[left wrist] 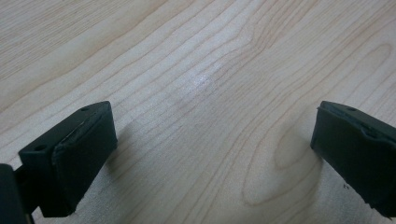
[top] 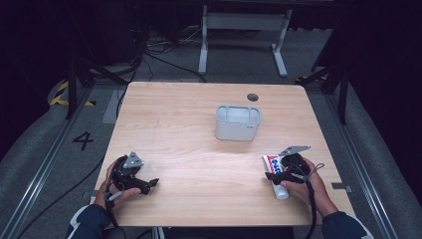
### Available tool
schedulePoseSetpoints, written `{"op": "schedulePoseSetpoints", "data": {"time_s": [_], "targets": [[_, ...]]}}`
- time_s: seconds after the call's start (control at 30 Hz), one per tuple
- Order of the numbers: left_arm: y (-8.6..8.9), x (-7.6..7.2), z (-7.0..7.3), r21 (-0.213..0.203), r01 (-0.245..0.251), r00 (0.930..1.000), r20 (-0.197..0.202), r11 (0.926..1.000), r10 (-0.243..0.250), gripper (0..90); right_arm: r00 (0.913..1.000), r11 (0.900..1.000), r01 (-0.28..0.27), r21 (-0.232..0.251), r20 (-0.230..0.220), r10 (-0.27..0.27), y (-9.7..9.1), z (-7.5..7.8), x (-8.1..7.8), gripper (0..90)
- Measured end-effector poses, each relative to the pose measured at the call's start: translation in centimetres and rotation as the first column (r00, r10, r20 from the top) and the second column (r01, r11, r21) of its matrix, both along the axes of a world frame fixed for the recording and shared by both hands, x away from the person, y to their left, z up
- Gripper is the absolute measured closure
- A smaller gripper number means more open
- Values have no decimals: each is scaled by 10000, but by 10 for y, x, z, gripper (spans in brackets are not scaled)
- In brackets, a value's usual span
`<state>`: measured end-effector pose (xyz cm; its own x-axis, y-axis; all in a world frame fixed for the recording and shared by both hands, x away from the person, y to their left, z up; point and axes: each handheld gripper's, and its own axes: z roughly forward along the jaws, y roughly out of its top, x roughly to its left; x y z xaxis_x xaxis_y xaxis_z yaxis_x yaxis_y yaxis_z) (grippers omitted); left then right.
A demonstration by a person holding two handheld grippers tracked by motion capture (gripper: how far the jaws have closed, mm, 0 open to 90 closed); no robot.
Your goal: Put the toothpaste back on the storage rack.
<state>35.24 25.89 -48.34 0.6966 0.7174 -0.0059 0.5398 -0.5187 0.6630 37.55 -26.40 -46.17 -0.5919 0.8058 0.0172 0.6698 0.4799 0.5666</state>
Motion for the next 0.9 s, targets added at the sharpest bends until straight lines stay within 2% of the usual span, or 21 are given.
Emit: {"op": "schedulePoseSetpoints", "data": {"time_s": [0.4, 0.6, 0.67, 0.9], "targets": [[0, 0, 0, -2, 1, 10000, 0, 10000, -1, 7, 9997, 9998, 19, -198, -250, -24, 4, 0, 10, 202], [0, 0, 0, 5, 4, 10000, 0, 10000, -4, 7, 9980, 9993, 220, -306, -593, -238, 6, 1, 17, 218], [0, 0, 0, 1, -1, 10000, 0, 10000, 1, 7, 9958, 9990, 336, -307, -836, -361, 7, 2, 20, 226], [0, 0, 0, -1, 2, 10000, -5, 10000, -2, 7, 9931, 9951, 245, -959, -1119, -353, 15, 4, 24, 257]]}}
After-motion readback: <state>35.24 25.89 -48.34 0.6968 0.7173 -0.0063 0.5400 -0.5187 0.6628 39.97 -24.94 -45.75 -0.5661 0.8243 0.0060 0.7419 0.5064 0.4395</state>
